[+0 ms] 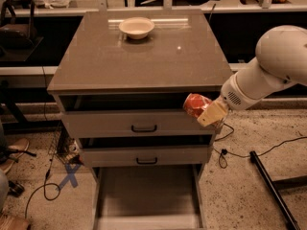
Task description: Place coke can into bottom drawer
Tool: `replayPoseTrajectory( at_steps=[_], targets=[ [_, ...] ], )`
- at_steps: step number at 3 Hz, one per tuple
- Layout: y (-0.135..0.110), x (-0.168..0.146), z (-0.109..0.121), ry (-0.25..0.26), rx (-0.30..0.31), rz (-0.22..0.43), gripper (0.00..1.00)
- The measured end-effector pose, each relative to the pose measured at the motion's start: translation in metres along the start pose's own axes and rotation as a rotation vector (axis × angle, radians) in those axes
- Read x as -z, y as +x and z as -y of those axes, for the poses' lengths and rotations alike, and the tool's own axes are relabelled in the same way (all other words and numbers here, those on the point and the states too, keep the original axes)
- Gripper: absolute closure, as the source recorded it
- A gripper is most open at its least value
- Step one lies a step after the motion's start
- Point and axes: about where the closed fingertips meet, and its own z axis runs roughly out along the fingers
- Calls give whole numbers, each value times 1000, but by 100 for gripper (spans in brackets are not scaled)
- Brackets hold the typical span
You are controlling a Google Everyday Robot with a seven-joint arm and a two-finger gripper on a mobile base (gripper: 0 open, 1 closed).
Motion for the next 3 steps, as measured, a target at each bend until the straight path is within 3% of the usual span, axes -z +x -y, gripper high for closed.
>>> replayPoseTrajectory(
  at_steps=[1,2,3],
  targets=[
    [1,-2,0,-4,1,1,100],
    [19,-39,-1,-64,12,23,100],
    [52,-109,-20,-171,54,86,100]
  ],
)
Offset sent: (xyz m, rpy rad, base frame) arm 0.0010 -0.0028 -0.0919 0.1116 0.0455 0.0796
